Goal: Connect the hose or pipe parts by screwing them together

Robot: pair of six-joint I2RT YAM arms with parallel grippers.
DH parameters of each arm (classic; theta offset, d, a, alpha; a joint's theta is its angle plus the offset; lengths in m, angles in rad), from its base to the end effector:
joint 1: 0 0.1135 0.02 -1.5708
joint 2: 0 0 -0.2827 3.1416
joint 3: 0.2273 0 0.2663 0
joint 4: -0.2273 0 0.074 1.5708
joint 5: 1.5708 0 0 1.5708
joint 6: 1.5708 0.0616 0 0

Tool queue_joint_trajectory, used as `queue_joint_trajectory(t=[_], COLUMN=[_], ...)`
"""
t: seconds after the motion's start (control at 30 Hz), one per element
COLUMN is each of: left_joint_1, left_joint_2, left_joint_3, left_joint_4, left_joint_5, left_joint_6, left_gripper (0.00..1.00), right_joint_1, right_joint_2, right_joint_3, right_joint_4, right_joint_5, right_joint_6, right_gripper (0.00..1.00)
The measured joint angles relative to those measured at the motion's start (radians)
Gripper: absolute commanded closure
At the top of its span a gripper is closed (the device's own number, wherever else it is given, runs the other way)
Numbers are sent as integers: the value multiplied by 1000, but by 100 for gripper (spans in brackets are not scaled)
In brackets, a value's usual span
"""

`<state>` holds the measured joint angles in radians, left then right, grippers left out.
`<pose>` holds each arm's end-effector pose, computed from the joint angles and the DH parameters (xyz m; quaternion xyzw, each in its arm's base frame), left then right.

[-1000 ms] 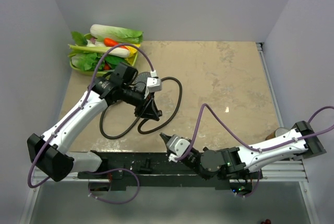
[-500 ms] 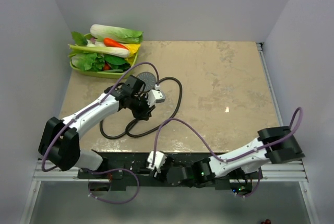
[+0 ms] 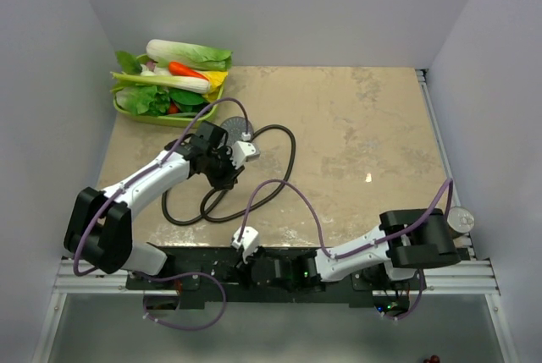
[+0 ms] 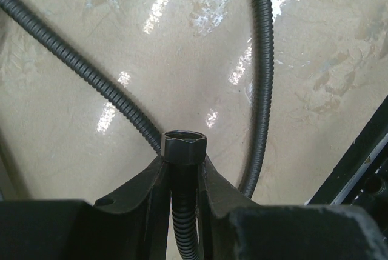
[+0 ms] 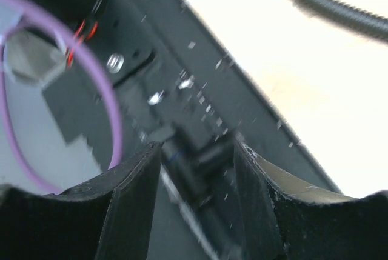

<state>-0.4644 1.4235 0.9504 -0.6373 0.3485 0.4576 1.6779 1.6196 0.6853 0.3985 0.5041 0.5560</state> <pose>0.2547 -0.1511 0.2102 0.4620 0.8412 -0.1696 0.2241 -0.0074 0.3475 0.1576 -0.3432 0.7783 0.3356 0.4048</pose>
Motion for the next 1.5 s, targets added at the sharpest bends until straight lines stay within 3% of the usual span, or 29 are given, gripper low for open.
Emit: queue_joint_trajectory(t=[0.43, 0.6, 0.83, 1.03, 1.23, 1.5], left_joint_1=[37, 51, 53, 53, 57, 61], left_joint_2=[-39, -46, -59, -69, -81, -90], left_joint_3=[-1, -1, -1, -4, -6, -6], left_joint_4=[-1, -4, -15, -23, -33, -40], left_joint_5=[19, 19, 27, 34, 39, 48], left_joint_6=[24, 36, 42, 46, 58, 59], left_gripper=[100, 100, 100, 100, 100, 100], right_joint_1=[-49, -46, -21, -18, 8, 11], right_joint_2=[96, 96, 92, 23, -50, 44], right_joint_3=[100, 127, 187, 240, 193, 202], right_joint_4=[-92, -182, -335, -424, -324, -328], right_joint_5=[-36, -23, 39, 93, 31, -70], right_joint_6=[121, 156, 161, 158, 56, -101], right_gripper=[57, 43, 41, 45, 50, 51])
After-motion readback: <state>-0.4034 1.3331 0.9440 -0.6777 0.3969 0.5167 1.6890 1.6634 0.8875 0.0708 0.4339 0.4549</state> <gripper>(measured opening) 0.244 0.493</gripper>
